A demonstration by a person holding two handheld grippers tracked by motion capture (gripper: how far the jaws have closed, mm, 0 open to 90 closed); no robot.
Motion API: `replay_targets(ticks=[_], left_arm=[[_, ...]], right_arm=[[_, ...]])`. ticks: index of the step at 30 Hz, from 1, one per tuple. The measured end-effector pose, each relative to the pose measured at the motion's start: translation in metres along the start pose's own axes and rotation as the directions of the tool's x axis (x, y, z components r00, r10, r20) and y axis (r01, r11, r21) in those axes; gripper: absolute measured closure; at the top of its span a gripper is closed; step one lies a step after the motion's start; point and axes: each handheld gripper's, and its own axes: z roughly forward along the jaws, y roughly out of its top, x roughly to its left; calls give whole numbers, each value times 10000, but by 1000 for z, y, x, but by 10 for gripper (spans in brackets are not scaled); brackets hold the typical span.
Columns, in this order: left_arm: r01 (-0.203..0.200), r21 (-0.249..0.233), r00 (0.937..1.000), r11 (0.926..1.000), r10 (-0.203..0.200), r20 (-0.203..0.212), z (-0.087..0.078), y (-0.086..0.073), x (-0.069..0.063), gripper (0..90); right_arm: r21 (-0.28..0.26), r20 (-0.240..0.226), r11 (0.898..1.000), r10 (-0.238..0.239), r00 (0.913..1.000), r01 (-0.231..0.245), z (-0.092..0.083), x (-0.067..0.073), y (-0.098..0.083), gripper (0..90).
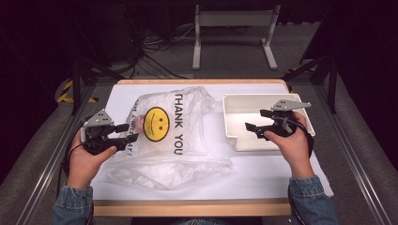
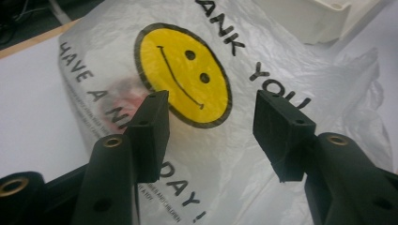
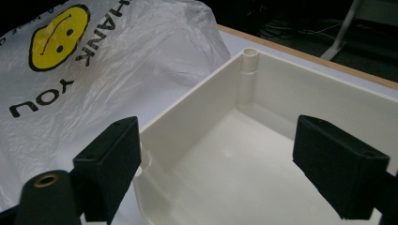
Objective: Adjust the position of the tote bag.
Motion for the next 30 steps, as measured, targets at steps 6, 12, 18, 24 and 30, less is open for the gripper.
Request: replay_targets(ticks=[6, 12, 18, 24, 30], left_arm=[[-240, 125, 9988, 9996, 235, 418, 7, 9, -17, 424], [-1029, 276, 9893, 9943, 994, 1071, 24, 23, -43, 390], [-1599, 501, 9745, 9859, 1495, 1676, 42, 31, -62, 334], [-1916, 561, 9639, 9799, 1770, 1990, 50, 37, -76, 309], [-2315, 831, 9503, 9693, 2070, 2326, 60, 37, -88, 295]], right_arm=[[44, 86, 10000, -76, 9999, 76, -4, 0, -2, 167], [46, 116, 9999, 137, 9998, -137, -8, -1, -6, 153], [133, 159, 9995, 282, 9995, -284, -10, -1, -11, 135], [216, 201, 9990, 381, 9991, -386, -14, -1, -16, 121], [199, 205, 9989, 420, 9989, -424, -16, -1, -18, 118]])
